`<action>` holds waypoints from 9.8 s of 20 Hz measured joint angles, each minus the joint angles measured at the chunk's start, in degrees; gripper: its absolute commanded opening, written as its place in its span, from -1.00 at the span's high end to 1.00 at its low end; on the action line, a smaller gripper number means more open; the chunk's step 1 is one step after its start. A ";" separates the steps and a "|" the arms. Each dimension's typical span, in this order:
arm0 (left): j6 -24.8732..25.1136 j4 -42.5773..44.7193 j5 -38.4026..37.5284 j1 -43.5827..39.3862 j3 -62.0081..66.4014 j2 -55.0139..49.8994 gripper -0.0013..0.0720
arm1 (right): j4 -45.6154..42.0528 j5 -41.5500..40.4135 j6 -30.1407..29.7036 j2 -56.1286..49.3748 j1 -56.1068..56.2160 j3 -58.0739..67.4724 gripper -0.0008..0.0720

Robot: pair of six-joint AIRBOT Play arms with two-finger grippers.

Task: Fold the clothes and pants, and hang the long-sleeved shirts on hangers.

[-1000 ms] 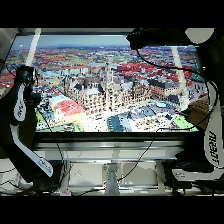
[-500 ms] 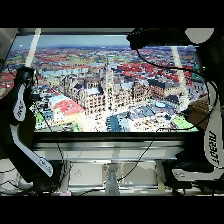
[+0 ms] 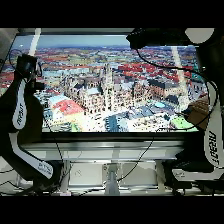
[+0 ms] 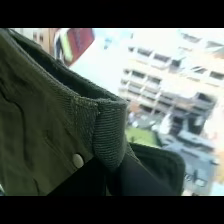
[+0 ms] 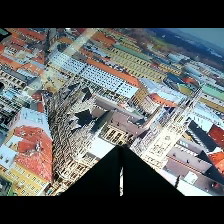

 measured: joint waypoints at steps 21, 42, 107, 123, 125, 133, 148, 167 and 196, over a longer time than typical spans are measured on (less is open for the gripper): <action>1.20 -25.03 50.07 -32.98 5.20 22.32 0.80 | -11.50 -1.92 -0.11 12.52 -4.87 3.56 0.84; 16.92 -36.68 28.70 -20.13 -10.49 11.78 0.80 | -10.73 17.07 -11.56 6.21 -7.13 -22.60 0.17; 15.13 -75.10 46.07 -15.78 -63.01 31.87 -0.46 | 38.66 -20.46 1.77 -3.76 -16.65 -65.02 0.87; 29.97 -88.00 59.36 -17.99 -51.34 42.47 0.79 | 38.56 -18.05 -6.80 19.54 -16.63 -62.90 0.87; 31.39 -88.08 61.66 -17.81 -47.80 47.30 0.79 | 38.56 -18.10 -7.13 25.75 -16.63 -60.52 0.87; 38.27 -88.19 66.90 -21.31 -40.63 67.65 0.80 | 38.56 -14.19 -4.66 45.35 -16.63 -46.40 0.87; 20.68 -85.81 54.60 -23.41 -39.82 60.94 0.80 | 25.94 -8.87 14.51 49.40 -16.63 -47.25 0.87; 19.04 -82.60 54.71 -13.79 -39.67 26.53 0.80 | 25.33 -11.17 10.27 4.70 -16.11 -46.69 0.87; 25.31 -61.70 19.32 4.98 -24.11 28.65 -0.92 | -32.98 4.37 10.51 4.76 -13.92 -19.67 -0.48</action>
